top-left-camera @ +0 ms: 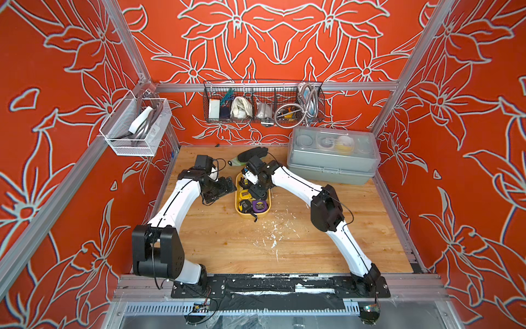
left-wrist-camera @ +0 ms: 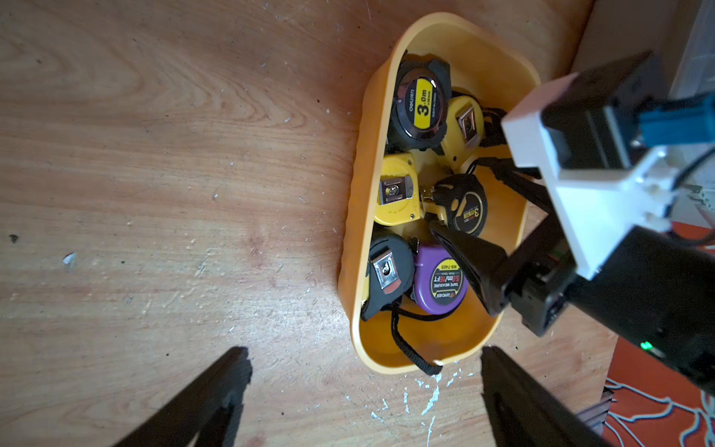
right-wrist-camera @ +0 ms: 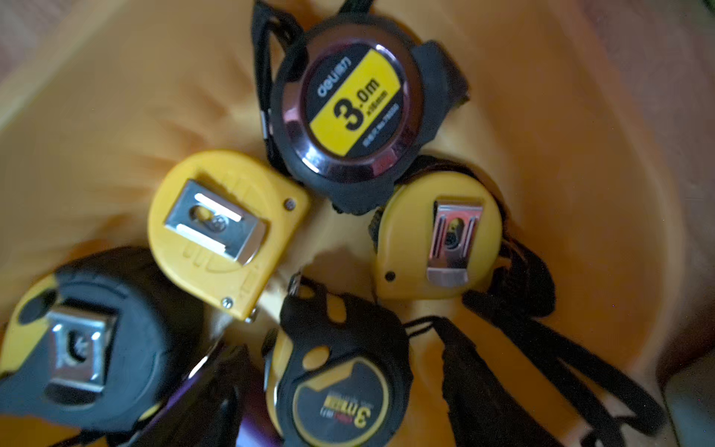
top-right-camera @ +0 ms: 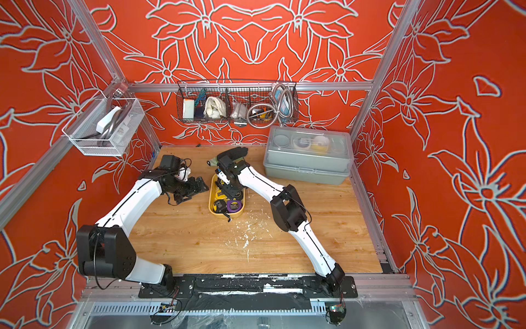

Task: Take the tape measure out of the storage box
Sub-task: Pick up the tape measure from the storage box.

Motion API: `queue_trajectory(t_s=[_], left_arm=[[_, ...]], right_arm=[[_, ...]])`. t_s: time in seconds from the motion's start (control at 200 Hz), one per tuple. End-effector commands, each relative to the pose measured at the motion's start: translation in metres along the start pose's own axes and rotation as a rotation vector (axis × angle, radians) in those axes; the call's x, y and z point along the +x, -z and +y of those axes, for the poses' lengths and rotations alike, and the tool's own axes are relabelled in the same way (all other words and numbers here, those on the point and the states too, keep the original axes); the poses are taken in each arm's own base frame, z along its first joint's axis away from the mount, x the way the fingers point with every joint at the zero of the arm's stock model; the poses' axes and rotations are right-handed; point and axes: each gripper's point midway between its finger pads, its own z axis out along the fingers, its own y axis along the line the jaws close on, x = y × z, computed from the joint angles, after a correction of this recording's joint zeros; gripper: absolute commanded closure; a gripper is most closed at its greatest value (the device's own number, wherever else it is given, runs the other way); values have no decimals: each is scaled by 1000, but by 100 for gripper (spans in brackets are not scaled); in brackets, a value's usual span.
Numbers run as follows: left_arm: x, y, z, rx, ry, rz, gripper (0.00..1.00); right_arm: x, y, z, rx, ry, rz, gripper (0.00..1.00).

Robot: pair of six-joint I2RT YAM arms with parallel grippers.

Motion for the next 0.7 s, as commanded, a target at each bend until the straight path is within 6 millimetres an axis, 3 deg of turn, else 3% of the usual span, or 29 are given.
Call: queue_trajectory(t_s=[0.0, 0.23, 0.506, 0.696], left_arm=[[2, -1, 1, 12, -1, 10, 5], [8, 0, 5, -2, -5, 10, 5], [11, -1, 6, -1, 0, 14, 4], [13, -3, 7, 2, 8, 20, 4]], right_arm=[[31, -16, -2, 16, -42, 147, 21], [43, -14, 9, -37, -81, 204, 24], [76, -12, 8, -15, -99, 370, 26], [92, -20, 9, -23, -103, 439, 18]])
